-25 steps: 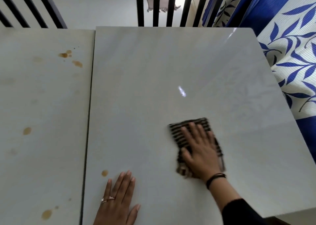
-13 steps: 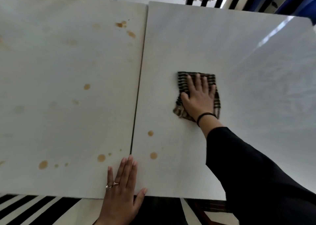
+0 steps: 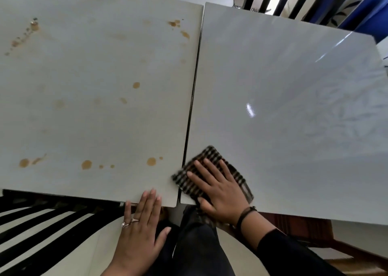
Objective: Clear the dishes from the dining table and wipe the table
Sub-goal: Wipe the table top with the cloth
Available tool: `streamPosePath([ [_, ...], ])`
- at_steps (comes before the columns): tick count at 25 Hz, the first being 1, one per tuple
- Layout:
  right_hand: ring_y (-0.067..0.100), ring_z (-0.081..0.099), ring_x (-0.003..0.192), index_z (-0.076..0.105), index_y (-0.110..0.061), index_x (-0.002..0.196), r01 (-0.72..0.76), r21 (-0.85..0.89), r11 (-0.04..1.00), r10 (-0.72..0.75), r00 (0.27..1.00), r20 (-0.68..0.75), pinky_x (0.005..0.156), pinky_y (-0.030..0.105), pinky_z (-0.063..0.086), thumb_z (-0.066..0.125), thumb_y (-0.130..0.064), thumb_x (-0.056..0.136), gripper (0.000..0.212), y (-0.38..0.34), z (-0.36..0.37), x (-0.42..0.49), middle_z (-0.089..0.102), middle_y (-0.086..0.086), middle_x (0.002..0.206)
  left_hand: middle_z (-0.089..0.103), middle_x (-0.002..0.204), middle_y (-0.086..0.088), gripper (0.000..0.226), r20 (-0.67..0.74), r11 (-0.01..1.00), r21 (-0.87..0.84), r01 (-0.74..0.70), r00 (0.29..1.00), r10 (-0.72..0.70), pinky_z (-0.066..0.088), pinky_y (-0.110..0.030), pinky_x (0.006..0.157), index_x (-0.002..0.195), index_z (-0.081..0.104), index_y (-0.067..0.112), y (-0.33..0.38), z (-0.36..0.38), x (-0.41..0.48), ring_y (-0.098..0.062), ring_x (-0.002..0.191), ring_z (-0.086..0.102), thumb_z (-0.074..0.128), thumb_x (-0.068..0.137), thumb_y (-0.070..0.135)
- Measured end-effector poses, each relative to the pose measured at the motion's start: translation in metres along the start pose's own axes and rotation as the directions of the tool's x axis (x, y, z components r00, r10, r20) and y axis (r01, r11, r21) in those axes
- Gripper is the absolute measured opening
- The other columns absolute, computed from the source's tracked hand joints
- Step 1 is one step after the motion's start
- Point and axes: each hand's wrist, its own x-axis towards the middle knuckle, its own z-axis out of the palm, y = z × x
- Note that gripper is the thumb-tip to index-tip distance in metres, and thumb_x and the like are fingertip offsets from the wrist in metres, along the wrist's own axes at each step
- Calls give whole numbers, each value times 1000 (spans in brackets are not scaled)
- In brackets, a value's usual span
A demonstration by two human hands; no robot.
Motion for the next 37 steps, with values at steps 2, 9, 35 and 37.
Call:
streamPosePath([
  [2, 22, 11, 147, 16, -37, 151, -29, -17, 999, 29, 1000, 4, 117, 52, 6, 44, -51, 81, 77, 22, -3, -29, 15, -3, 160, 20, 155, -13, 70, 41, 1000, 16, -4, 999, 4, 21, -63, 108, 147, 19, 7, -7, 1, -9, -29, 141, 24, 12, 97, 54],
  [9, 16, -15, 146, -5, -39, 150, -518, 66, 853, 515, 856, 50, 117, 47, -11, 15, -57, 83, 72, 40, -20, 25, -10, -4, 160, 22, 156, -11, 66, 81, 996, 1, 87, 993, -87, 17, -66, 109, 146, 25, 6, -22, -3, -28, -26, 141, 24, 12, 97, 49],
  [35, 24, -5, 147, 6, -34, 152, -105, 65, 992, 102, 993, 53, 116, 54, -7, 33, -50, 90, 70, -106, -36, 285, 0, 1, 162, 24, 156, -9, 70, -118, 884, -104, 455, 877, -466, 19, -65, 108, 148, 25, 10, -65, -5, -32, -31, 142, 25, 31, 78, 19],
  [37, 25, -2, 148, 10, -34, 153, 127, 34, 991, -129, 990, 61, 115, 55, -5, 35, -49, 89, 70, -149, -36, 296, 4, 2, 162, 28, 154, -9, 70, -166, 840, -150, 521, 825, -541, 20, -64, 109, 147, 28, 11, -63, -10, -33, -29, 142, 26, 32, 77, 17],
])
